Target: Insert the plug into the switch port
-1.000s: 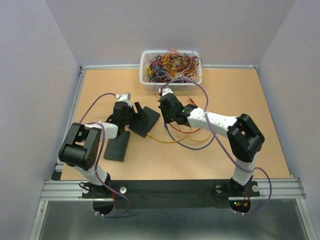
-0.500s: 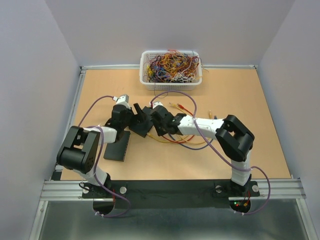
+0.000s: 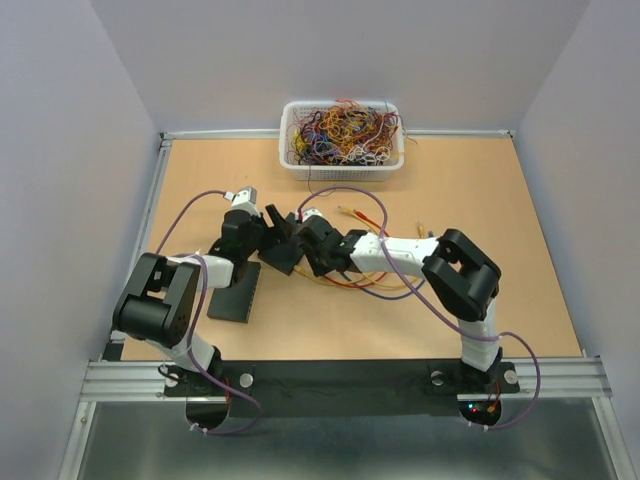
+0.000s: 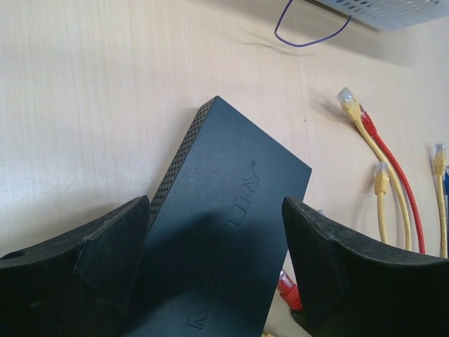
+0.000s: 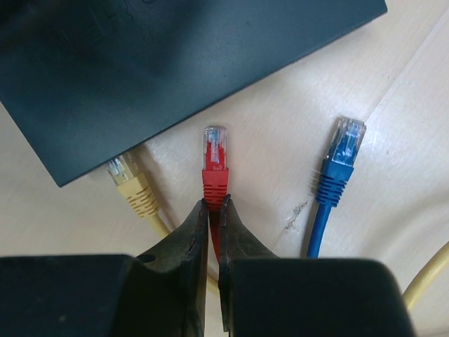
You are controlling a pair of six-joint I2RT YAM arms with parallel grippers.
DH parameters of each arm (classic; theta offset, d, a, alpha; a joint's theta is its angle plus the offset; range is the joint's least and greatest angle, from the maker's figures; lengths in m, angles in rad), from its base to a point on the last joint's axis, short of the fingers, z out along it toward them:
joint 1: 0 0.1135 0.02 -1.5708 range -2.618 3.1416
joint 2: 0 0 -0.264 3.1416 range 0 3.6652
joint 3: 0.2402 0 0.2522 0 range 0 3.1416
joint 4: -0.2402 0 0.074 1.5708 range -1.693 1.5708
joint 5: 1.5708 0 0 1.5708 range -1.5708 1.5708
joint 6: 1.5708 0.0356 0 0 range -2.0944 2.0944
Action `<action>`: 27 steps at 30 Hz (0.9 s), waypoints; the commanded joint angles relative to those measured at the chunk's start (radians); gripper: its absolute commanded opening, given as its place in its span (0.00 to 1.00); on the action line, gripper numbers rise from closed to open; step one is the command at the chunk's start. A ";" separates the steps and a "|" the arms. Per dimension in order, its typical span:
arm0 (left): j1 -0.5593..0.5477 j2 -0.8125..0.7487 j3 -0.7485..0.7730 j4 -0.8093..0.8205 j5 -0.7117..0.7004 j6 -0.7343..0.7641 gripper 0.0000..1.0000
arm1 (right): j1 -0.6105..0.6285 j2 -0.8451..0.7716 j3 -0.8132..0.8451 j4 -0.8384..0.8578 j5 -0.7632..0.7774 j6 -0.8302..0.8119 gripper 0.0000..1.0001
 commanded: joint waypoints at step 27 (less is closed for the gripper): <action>-0.028 0.156 0.100 -0.019 0.007 0.023 0.83 | 0.006 0.003 0.128 0.013 0.014 -0.010 0.00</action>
